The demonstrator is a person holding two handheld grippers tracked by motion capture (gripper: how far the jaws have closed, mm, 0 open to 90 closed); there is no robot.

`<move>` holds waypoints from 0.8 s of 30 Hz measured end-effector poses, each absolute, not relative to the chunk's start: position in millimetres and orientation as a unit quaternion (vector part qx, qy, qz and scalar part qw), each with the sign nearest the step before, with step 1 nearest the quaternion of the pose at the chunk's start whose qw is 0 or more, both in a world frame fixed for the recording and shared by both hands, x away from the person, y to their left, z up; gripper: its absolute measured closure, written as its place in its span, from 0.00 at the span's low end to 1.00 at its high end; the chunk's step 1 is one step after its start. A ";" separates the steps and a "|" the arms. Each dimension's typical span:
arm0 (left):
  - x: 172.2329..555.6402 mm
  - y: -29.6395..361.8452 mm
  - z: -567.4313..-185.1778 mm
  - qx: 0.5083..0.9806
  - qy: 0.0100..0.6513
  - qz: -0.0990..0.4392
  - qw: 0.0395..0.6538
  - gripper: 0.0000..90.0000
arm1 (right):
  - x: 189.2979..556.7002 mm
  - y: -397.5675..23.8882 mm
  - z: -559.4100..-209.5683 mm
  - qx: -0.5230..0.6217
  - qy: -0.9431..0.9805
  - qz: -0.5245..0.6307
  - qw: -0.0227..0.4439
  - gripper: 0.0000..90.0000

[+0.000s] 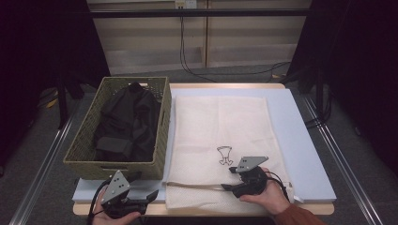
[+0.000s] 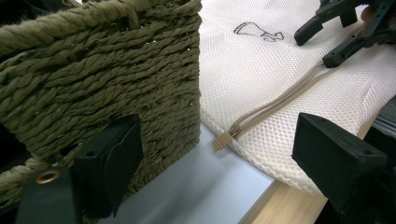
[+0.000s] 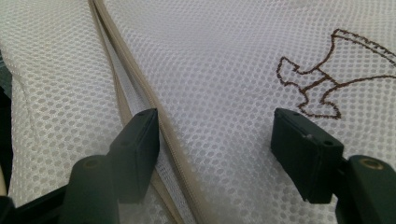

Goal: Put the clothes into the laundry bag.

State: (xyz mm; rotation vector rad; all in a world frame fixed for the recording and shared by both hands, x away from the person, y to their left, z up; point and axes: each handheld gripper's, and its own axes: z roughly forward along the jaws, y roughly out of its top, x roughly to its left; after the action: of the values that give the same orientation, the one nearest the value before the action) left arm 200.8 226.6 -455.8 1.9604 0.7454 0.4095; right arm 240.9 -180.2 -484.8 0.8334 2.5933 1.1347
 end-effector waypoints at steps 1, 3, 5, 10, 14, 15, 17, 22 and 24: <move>201.1 226.7 -455.9 0.805 0.303 0.167 0.482 0.18 | 241.6 -180.4 -484.9 0.281 0.874 0.384 0.093 0.37; 201.6 226.4 -455.9 0.806 0.300 0.168 0.481 0.18 | 241.7 -179.8 -484.4 0.283 0.875 0.379 0.099 0.45; 201.9 226.0 -456.3 0.806 0.298 0.166 0.484 0.18 | 243.3 -181.4 -483.9 0.283 0.874 0.379 0.106 0.52; 202.8 225.3 -456.1 0.806 0.302 0.165 0.482 0.18 | 246.8 -185.8 -484.1 0.291 0.870 0.384 0.108 0.66; 202.4 225.4 -455.6 0.809 0.299 0.168 0.477 0.18 | 248.7 -187.1 -484.3 0.293 0.868 0.387 0.108 0.74; 202.1 225.0 -455.6 0.808 0.301 0.165 0.479 0.18 | 249.4 -187.5 -484.4 0.291 0.868 0.388 0.110 0.75; 201.9 224.9 -455.9 0.807 0.299 0.163 0.483 0.18 | 249.4 -187.8 -484.7 0.296 0.865 0.388 0.115 0.77; 201.1 223.8 -456.6 0.813 0.292 0.150 0.480 0.18 | 252.3 -189.1 -484.9 0.302 0.863 0.390 0.110 0.83; 201.0 221.7 -456.7 0.816 0.288 0.152 0.477 0.18 | 254.7 -189.4 -483.8 0.305 0.864 0.389 0.100 0.83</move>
State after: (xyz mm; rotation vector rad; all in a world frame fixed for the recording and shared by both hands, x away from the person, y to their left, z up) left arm 201.0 221.7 -456.7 1.9935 0.7036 0.3707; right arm 254.7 -189.4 -483.8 0.9004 2.5534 1.1504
